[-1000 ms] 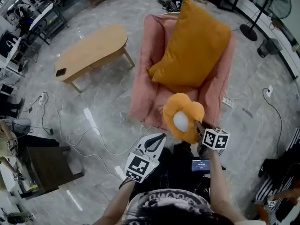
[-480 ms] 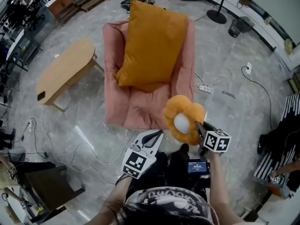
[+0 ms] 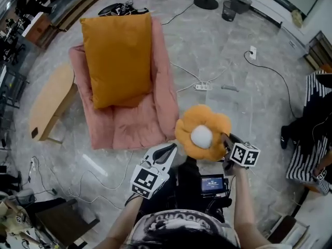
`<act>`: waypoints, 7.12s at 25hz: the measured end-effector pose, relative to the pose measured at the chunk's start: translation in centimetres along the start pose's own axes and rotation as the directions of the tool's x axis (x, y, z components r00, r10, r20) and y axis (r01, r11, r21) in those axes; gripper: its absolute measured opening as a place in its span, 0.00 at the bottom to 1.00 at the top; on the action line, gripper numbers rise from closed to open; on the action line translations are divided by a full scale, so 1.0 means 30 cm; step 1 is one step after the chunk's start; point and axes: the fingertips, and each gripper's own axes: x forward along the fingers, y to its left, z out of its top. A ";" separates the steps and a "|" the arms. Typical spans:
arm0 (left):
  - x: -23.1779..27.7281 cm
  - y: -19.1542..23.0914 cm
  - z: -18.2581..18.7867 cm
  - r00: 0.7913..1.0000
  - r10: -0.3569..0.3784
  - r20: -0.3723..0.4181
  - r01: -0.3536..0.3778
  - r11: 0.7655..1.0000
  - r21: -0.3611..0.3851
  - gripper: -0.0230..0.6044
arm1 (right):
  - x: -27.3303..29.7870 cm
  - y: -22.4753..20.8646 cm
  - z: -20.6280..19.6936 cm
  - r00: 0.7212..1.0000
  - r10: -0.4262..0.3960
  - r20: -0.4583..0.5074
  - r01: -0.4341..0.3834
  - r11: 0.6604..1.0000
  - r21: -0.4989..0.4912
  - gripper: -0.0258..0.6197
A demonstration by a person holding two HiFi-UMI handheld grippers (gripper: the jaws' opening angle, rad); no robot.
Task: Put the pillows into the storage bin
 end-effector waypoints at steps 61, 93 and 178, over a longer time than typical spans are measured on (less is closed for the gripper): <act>-0.153 0.501 0.080 0.930 0.365 0.034 -0.359 0.926 -0.113 0.06 | 0.407 0.673 0.420 0.905 0.414 -0.091 -0.407 0.787 -0.464 0.37; -0.657 1.352 0.011 0.881 0.462 0.105 -0.430 0.873 -0.230 0.06 | 1.254 2.060 1.271 0.860 0.508 0.040 -0.304 0.573 -0.761 0.49; 0.225 -0.015 0.100 0.992 -0.084 -0.091 0.092 0.992 0.087 0.06 | -0.420 -0.436 0.929 0.678 -0.345 0.649 0.591 0.782 -0.201 0.12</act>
